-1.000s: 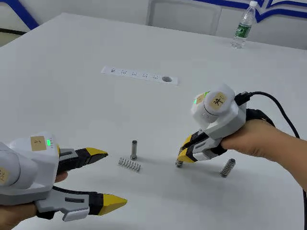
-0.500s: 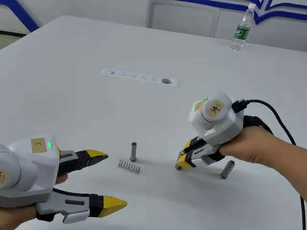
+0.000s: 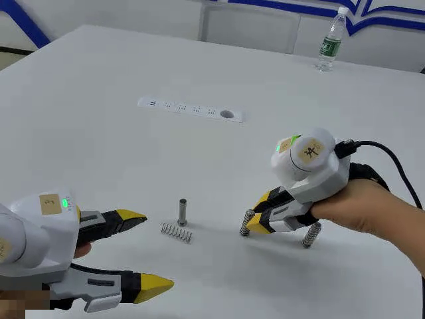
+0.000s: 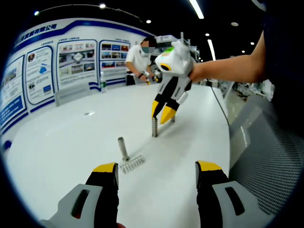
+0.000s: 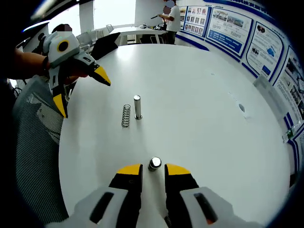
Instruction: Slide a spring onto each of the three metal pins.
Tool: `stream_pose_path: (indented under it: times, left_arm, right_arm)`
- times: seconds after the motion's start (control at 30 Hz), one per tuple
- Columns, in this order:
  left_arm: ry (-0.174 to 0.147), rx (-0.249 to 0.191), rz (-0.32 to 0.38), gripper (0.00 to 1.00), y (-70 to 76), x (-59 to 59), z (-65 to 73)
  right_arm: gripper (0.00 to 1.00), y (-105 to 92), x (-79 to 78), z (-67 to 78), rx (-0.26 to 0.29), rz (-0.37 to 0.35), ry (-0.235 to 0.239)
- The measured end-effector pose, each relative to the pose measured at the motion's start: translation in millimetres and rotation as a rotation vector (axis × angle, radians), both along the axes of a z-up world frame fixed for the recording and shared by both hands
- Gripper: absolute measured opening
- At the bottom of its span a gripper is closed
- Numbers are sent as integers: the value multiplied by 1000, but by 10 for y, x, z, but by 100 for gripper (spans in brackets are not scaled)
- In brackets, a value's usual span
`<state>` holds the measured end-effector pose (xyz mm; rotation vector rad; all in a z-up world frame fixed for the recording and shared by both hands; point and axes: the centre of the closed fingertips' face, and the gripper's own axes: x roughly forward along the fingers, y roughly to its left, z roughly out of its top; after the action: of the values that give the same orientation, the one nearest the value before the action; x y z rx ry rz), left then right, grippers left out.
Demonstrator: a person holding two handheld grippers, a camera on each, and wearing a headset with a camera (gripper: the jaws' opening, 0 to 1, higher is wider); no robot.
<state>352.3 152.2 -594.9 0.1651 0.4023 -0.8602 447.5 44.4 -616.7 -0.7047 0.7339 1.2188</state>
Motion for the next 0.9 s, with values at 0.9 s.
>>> stream_pose_path:
  times: [0.9]
  left_arm:
    - [-6, 6, 3, 67, 13, 6, 14]
  right_arm:
    - [20, 203, -496, 44, 91, 8, 15]
